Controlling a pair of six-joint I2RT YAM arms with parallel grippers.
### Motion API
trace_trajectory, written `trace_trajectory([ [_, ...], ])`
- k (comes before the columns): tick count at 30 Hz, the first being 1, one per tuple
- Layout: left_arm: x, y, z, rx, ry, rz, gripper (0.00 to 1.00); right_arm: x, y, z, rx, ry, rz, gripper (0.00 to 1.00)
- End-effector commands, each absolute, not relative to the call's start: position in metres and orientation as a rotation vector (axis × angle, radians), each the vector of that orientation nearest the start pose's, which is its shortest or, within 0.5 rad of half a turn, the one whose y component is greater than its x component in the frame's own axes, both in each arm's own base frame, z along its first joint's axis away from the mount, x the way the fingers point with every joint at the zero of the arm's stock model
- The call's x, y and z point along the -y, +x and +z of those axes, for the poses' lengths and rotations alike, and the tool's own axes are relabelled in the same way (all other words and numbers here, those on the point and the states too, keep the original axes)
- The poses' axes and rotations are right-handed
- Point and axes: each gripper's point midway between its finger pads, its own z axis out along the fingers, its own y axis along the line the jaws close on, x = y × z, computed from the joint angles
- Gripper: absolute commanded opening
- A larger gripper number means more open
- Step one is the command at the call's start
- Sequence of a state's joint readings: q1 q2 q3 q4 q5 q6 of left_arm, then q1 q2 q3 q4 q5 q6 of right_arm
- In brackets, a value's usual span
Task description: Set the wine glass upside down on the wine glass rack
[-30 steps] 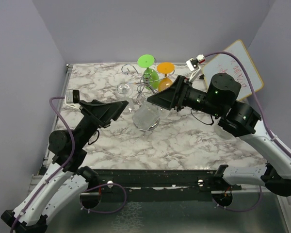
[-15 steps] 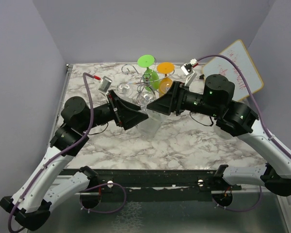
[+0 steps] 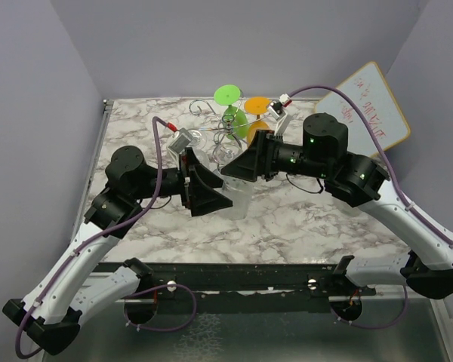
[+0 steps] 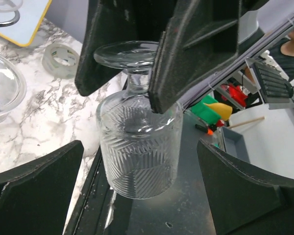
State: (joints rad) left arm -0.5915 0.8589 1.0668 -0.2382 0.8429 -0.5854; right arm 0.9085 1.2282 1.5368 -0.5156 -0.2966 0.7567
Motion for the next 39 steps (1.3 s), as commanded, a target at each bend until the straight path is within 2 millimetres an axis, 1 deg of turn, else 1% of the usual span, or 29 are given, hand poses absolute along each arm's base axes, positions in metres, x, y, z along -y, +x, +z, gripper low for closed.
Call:
trace_trajectory([
  [1, 0.259, 0.108, 0.396, -1.631, 0.72, -1.656, 0.99, -0.341, 0.161, 0.45, -1.851, -0.433, 1.466, 0.01],
  [5, 0.26, 0.108, 0.389, -1.687, 0.672, -1.693, 0.99, -0.341, 0.164, 0.456, -1.812, -0.42, 1.466, 0.01],
  [10, 0.263, 0.112, 0.381, -1.726, 0.65, -1.705, 0.99, -0.343, 0.162, 0.467, -1.743, -0.418, 1.511, 0.01],
  [15, 0.265, 0.114, 0.378, -1.746, 0.648, -1.714, 0.99, -0.347, 0.163, 0.469, -1.722, -0.427, 1.533, 0.01],
  [19, 0.266, 0.113, 0.381, -1.735, 0.657, -1.736, 0.98, -0.351, 0.16, 0.467, -1.723, -0.44, 1.558, 0.01],
  [22, 0.267, 0.11, 0.383, -1.718, 0.671, -1.765, 0.94, -0.354, 0.159, 0.465, -1.724, -0.452, 1.575, 0.01],
  [25, 0.267, 0.107, 0.383, -1.716, 0.683, -1.785, 0.85, -0.355, 0.16, 0.463, -1.725, -0.452, 1.576, 0.01],
  [27, 0.267, 0.105, 0.38, -1.717, 0.699, -1.792, 0.83, -0.356, 0.16, 0.463, -1.718, -0.447, 1.582, 0.01],
  [30, 0.264, 0.1, 0.376, -1.695, 0.72, -1.786, 0.88, -0.356, 0.159, 0.467, -1.681, -0.443, 1.606, 0.01],
  [33, 0.263, 0.098, 0.379, -1.66, 0.726, -1.786, 0.88, -0.356, 0.157, 0.468, -1.665, -0.441, 1.625, 0.01],
  [34, 0.263, 0.098, 0.38, -1.653, 0.726, -1.787, 0.86, -0.356, 0.156, 0.467, -1.662, -0.443, 1.633, 0.01],
  [35, 0.263, 0.099, 0.381, -1.649, 0.724, -1.788, 0.8, -0.356, 0.156, 0.466, -1.663, -0.445, 1.639, 0.01],
  [37, 0.264, 0.1, 0.381, -1.646, 0.719, -1.784, 0.64, -0.357, 0.156, 0.465, -1.666, -0.447, 1.641, 0.01],
  [39, 0.264, 0.101, 0.381, -1.64, 0.724, -1.775, 0.52, -0.357, 0.156, 0.464, -1.666, -0.447, 1.641, 0.01],
])
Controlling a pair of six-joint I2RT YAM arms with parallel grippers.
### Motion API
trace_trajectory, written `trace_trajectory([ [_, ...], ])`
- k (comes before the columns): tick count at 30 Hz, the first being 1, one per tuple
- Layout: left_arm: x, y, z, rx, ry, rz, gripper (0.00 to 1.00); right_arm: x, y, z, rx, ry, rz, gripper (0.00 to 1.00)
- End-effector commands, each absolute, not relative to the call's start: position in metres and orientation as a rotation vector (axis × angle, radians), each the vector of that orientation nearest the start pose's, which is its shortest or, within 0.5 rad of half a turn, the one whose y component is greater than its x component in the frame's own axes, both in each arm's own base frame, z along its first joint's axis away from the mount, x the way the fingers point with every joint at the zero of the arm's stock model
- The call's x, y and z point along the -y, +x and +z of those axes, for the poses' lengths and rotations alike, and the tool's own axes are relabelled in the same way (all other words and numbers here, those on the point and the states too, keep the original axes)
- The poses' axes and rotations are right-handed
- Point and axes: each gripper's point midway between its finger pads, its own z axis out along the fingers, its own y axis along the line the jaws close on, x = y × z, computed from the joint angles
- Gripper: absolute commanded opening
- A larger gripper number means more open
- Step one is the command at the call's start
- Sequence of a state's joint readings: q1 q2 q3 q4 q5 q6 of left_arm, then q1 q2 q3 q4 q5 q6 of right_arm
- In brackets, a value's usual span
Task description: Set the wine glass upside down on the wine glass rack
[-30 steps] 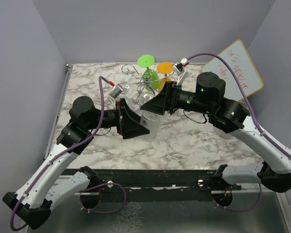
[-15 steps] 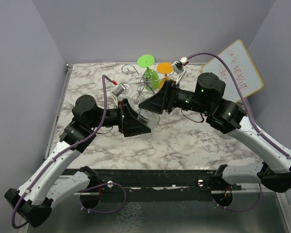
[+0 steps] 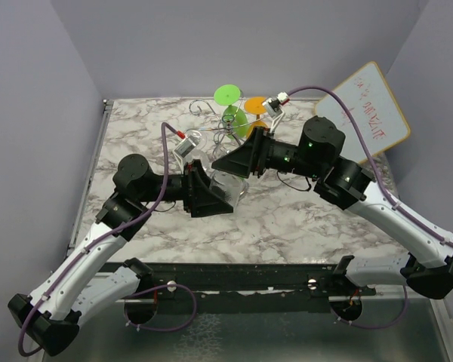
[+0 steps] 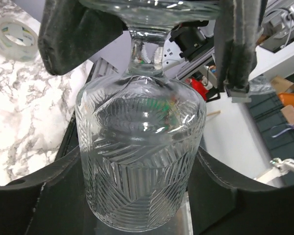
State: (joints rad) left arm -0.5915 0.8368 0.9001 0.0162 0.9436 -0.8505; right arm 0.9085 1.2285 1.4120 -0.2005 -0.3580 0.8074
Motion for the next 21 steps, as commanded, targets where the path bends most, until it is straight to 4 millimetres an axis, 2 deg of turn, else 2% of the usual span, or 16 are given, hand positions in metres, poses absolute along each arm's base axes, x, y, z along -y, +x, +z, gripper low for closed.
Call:
trace_trajectory([
  [1, 0.263, 0.101, 0.382, -1.631, 0.726, -1.769, 0.48, -0.357, 0.156, 0.463, -1.667, -0.446, 1.64, 0.01],
  [3, 0.262, 0.1, 0.383, -1.615, 0.737, -1.765, 0.4, -0.356, 0.156, 0.463, -1.669, -0.445, 1.634, 0.02],
  [4, 0.262, 0.099, 0.383, -1.605, 0.743, -1.765, 0.38, -0.356, 0.156, 0.462, -1.67, -0.443, 1.63, 0.07],
  [8, 0.259, 0.095, 0.39, -1.521, 0.779, -1.744, 0.33, -0.348, 0.154, 0.465, -1.631, -0.421, 1.632, 0.5],
  [11, 0.256, 0.092, 0.396, -1.451, 0.809, -1.709, 0.29, -0.343, 0.156, 0.468, -1.608, -0.407, 1.613, 0.69],
  [15, 0.253, 0.094, 0.406, -1.394, 0.828, -1.64, 0.29, -0.336, 0.159, 0.478, -1.568, -0.379, 1.578, 0.79],
  [21, 0.251, 0.104, 0.422, -1.328, 0.804, -1.55, 0.28, -0.316, 0.176, 0.493, -1.528, -0.27, 1.464, 0.85],
])
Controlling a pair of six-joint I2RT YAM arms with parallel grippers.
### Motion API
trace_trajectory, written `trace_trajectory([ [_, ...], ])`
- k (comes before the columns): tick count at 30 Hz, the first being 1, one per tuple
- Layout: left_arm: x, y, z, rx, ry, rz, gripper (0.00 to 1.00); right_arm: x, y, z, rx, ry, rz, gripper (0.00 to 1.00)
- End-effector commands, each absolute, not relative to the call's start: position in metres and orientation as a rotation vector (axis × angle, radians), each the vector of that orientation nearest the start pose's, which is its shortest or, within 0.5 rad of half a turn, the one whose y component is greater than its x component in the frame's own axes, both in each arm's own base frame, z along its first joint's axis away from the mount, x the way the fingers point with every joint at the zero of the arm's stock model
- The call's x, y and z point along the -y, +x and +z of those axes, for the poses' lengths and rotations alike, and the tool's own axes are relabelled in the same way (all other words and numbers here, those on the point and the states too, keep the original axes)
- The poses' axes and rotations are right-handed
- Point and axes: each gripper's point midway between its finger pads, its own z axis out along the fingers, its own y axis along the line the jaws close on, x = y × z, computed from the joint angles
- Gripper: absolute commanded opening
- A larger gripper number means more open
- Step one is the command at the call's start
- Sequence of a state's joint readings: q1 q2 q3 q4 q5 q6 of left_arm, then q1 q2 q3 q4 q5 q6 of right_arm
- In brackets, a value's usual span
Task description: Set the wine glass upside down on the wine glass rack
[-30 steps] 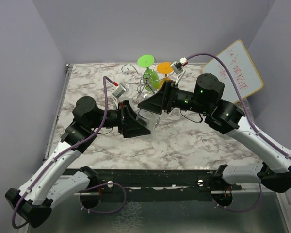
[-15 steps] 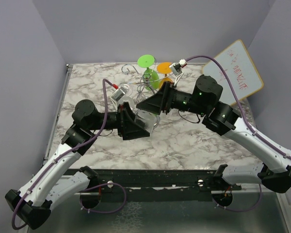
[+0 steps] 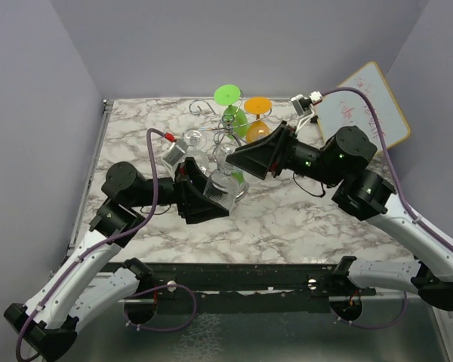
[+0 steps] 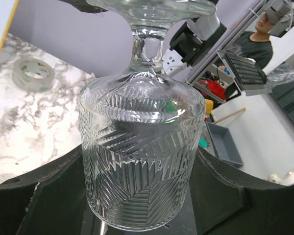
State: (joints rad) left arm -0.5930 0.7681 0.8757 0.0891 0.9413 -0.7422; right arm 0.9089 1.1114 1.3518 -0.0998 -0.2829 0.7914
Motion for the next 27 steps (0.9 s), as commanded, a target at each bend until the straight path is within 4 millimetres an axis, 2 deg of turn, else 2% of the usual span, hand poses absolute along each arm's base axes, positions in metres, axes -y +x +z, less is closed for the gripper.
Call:
trace_trajectory([
  [1, 0.25, 0.107, 0.427, -1.312, 0.792, -1.527, 0.27, -0.31, 0.18, 0.496, -1.517, -0.237, 1.436, 0.85],
  [4, 0.245, 0.112, 0.45, -1.224, 0.754, -1.469, 0.26, -0.29, 0.186, 0.506, -1.465, -0.172, 1.361, 0.86],
  [7, 0.242, 0.117, 0.472, -1.152, 0.736, -1.408, 0.26, -0.273, 0.191, 0.508, -1.443, -0.115, 1.299, 0.86],
  [9, 0.242, 0.127, 0.484, -1.141, 0.71, -1.366, 0.26, -0.266, 0.192, 0.506, -1.44, -0.086, 1.275, 0.86],
  [14, 0.241, 0.168, 0.511, -1.152, 0.564, -1.25, 0.26, -0.254, 0.192, 0.5, -1.44, -0.046, 1.252, 0.86],
  [20, 0.248, 0.226, 0.52, -1.193, 0.492, -1.058, 0.26, -0.249, 0.192, 0.493, -1.455, -0.032, 1.232, 0.85],
  [24, 0.252, 0.255, 0.525, -1.194, 0.489, -0.961, 0.26, -0.249, 0.194, 0.489, -1.467, -0.028, 1.223, 0.85],
  [27, 0.245, 0.278, 0.527, -1.193, 0.468, -0.918, 0.26, -0.248, 0.195, 0.487, -1.471, -0.022, 1.217, 0.85],
])
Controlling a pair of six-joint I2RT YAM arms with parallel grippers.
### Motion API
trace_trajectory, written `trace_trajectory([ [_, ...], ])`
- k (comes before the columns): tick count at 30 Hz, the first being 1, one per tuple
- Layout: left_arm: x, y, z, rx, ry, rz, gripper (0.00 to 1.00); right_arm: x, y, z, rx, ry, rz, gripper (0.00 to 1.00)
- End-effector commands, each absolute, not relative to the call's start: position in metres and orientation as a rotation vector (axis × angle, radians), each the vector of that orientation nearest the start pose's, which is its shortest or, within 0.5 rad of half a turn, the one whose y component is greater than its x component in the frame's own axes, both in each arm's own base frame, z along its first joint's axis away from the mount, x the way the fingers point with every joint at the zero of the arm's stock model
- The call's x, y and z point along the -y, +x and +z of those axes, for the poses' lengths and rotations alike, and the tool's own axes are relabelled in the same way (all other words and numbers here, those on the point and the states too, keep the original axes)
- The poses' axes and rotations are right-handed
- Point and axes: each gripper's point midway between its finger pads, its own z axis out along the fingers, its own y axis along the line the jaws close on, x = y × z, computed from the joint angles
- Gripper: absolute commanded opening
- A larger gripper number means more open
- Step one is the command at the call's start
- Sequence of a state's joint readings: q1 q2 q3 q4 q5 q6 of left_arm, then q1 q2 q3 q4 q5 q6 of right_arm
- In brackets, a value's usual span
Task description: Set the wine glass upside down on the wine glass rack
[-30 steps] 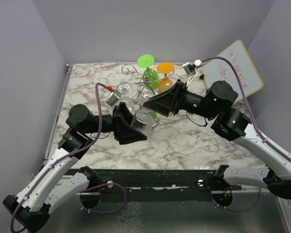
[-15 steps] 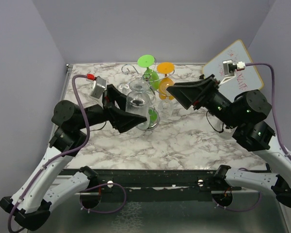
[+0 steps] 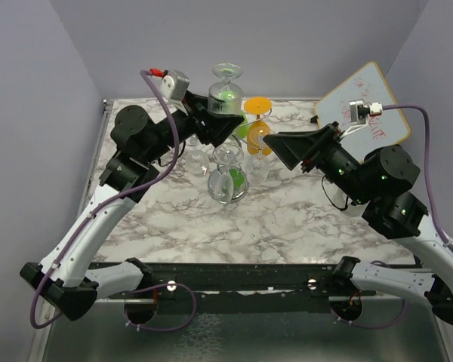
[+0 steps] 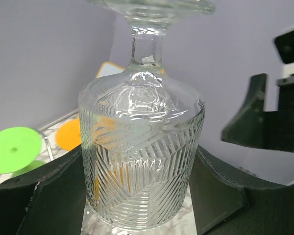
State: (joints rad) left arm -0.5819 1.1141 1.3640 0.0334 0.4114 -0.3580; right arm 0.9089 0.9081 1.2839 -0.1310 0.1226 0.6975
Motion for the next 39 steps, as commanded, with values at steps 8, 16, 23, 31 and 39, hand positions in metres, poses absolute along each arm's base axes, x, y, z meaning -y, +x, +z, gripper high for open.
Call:
trace_trajectory([
  [8, 0.189, 0.329, 0.53, -1.156, 0.428, -0.926, 0.25, -0.243, 0.197, 0.486, -1.468, -0.004, 1.195, 0.84],
  [16, 0.131, 0.355, 0.5, -1.188, 0.384, -0.827, 0.25, -0.24, 0.199, 0.483, -1.48, 0.01, 1.175, 0.84],
  [23, 0.098, 0.364, 0.458, -1.218, 0.367, -0.757, 0.23, -0.24, 0.2, 0.481, -1.497, 0.027, 1.174, 0.84],
  [31, 0.094, 0.367, 0.399, -1.233, 0.43, -0.751, 0.21, -0.241, 0.208, 0.48, -1.551, 0.029, 1.113, 0.83],
  [39, 0.095, 0.378, 0.373, -1.136, 0.407, -0.831, 0.19, -0.256, 0.213, 0.469, -1.586, 0.021, 1.126, 0.83],
])
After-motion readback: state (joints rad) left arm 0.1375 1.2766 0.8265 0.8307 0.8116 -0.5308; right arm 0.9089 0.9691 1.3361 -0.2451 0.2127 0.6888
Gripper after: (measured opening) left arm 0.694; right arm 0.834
